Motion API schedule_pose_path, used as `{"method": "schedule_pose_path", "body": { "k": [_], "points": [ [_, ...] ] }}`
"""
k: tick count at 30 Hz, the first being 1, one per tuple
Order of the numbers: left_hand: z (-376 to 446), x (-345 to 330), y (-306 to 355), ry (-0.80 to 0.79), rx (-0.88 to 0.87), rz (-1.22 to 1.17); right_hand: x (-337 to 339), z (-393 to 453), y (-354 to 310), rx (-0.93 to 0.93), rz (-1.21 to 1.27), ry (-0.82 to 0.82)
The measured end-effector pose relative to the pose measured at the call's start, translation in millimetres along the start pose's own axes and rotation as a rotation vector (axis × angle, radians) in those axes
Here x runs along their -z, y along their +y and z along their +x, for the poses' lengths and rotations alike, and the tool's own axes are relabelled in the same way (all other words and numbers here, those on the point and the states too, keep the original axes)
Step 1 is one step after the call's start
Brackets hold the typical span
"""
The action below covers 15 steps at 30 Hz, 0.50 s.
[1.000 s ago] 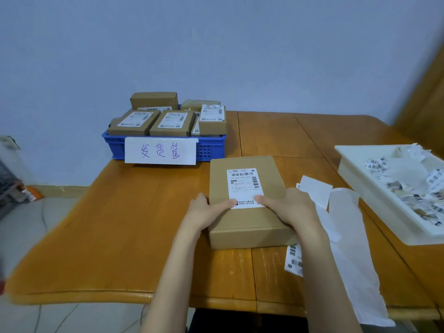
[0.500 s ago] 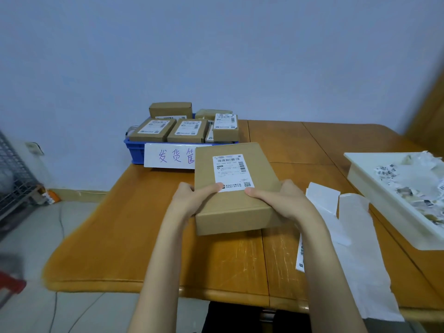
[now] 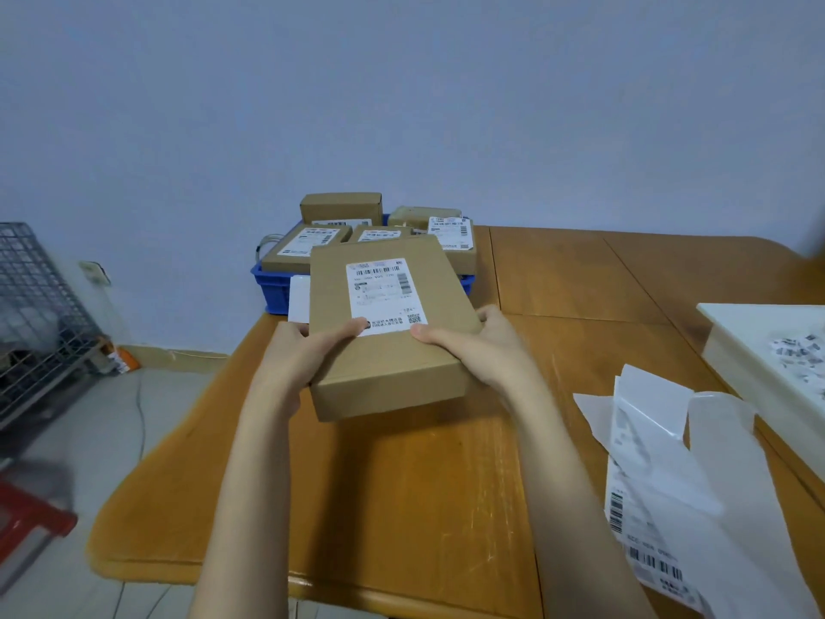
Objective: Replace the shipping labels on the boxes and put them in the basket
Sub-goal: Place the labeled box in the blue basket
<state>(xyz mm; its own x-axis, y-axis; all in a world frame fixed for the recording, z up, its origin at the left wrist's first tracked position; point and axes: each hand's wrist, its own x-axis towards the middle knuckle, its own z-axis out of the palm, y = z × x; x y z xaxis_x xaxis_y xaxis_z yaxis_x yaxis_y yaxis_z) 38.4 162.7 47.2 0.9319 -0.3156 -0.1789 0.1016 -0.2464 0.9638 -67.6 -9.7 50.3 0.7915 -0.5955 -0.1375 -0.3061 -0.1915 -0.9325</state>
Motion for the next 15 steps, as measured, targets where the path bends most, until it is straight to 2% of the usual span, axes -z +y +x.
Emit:
{"method": "schedule_pose_path", "body": {
  "k": [4,9,15],
  "points": [
    [33,18,16,0.066,0.012,-0.014,-14,32,-27,0.057,0.003,-0.016],
    [78,26,42,0.141,0.028,-0.151,-25,87,-74,0.135,-0.019,-0.025],
    [141,23,54,0.167,0.116,-0.357,-44,148,-102,0.076,0.099,0.016]
  ]
}}
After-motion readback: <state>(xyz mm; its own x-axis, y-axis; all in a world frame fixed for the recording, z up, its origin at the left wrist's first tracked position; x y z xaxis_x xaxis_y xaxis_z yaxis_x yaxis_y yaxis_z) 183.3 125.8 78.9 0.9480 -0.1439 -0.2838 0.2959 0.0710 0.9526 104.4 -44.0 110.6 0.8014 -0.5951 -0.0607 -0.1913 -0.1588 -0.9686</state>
